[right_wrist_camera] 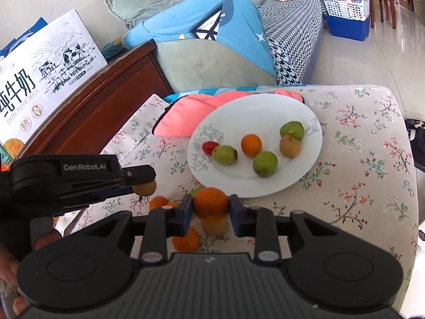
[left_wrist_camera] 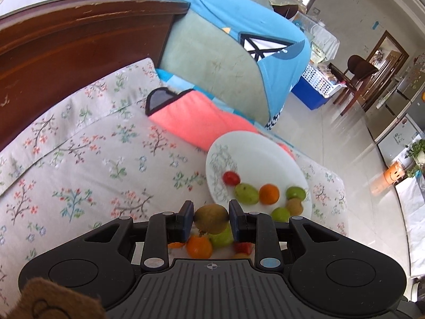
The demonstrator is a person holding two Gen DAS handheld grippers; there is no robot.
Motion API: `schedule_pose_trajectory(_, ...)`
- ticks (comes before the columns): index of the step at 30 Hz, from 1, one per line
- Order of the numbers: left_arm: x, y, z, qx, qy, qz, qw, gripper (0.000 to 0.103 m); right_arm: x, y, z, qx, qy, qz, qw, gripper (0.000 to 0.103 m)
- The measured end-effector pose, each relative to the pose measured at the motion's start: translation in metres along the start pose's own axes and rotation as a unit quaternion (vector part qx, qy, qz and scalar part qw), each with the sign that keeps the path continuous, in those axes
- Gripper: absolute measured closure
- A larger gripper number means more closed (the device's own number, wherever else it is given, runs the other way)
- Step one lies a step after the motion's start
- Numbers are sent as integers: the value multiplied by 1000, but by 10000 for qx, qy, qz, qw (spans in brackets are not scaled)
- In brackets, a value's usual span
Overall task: Organize fruits
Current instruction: 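Carry the orange and kiwi onto the plate and open both tools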
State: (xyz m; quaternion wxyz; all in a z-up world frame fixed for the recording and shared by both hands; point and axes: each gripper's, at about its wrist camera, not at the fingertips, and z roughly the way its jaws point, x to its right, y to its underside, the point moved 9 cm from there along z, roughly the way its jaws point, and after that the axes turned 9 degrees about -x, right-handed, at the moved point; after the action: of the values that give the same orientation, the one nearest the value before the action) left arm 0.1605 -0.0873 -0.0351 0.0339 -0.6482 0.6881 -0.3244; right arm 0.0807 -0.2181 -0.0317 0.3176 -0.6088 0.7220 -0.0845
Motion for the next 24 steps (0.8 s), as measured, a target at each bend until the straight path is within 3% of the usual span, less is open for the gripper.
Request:
schedule_pose_trajectory(13, 17, -40, 27, 6, 338, -108, 9994, 77, 20, -46, 16, 184, 74, 137, 9997, 73)
schedule_pose_trajectory(24, 33, -57, 61, -83, 501, 68, 9987, 77, 56, -76, 37, 288, 193, 599, 9976, 73)
